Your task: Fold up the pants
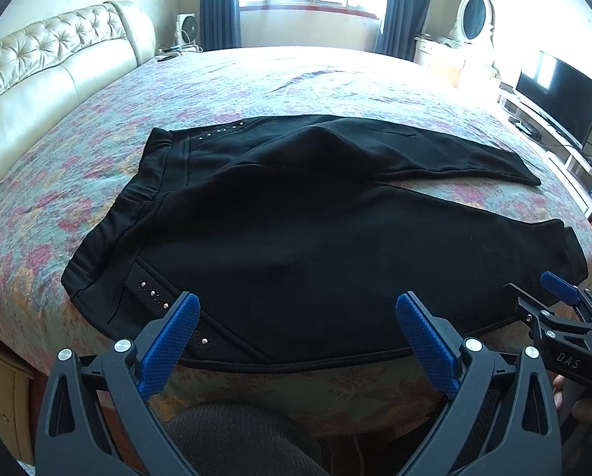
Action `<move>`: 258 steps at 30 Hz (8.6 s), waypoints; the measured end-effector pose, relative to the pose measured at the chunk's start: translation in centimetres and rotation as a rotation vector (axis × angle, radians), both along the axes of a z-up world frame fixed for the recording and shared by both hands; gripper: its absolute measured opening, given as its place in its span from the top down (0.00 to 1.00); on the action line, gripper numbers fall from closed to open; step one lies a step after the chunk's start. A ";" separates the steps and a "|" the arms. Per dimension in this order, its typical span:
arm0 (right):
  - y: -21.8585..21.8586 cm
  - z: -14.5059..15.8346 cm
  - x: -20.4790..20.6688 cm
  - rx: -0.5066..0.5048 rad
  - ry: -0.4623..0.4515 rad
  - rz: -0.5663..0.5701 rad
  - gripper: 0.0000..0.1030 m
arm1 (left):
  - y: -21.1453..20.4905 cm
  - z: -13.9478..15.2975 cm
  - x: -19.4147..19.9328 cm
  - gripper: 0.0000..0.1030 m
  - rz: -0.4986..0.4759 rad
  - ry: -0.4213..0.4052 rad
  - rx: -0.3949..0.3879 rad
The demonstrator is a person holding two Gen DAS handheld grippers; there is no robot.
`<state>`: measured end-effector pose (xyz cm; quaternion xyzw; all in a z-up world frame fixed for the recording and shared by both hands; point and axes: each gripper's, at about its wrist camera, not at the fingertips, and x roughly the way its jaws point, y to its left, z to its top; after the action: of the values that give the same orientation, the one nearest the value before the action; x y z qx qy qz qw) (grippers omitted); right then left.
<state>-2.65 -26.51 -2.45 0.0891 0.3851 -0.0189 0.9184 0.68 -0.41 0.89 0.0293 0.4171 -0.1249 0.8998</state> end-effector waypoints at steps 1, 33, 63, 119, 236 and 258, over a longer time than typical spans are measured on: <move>0.0 -0.1 0.1 0.010 0.007 0.004 0.02 | 0.2 0.0 0.3 0.04 -0.009 0.005 -0.007; 1.2 -2.0 9.1 0.135 0.152 0.122 0.02 | 19.4 -6.7 35.1 0.04 -0.138 0.198 -0.399; -6.8 3.4 34.1 -0.060 0.105 0.593 0.03 | 21.8 -9.6 36.4 0.94 -0.101 0.225 -0.527; -9.7 -3.7 8.1 0.759 0.138 -0.001 0.35 | 23.4 -3.2 7.5 0.36 0.253 0.064 -0.867; -44.3 -10.3 9.5 0.840 -0.012 -0.769 0.66 | -14.5 -2.9 3.5 0.24 -0.386 0.342 -0.781; -43.3 2.4 7.2 0.828 -0.257 -0.487 0.94 | -18.7 -4.9 -0.2 0.23 -0.039 0.343 -1.021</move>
<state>4.55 -69.84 -0.08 0.5355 0.2119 -0.0670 0.8148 0.44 -19.13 -4.02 -0.4248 0.4436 -0.3315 0.7162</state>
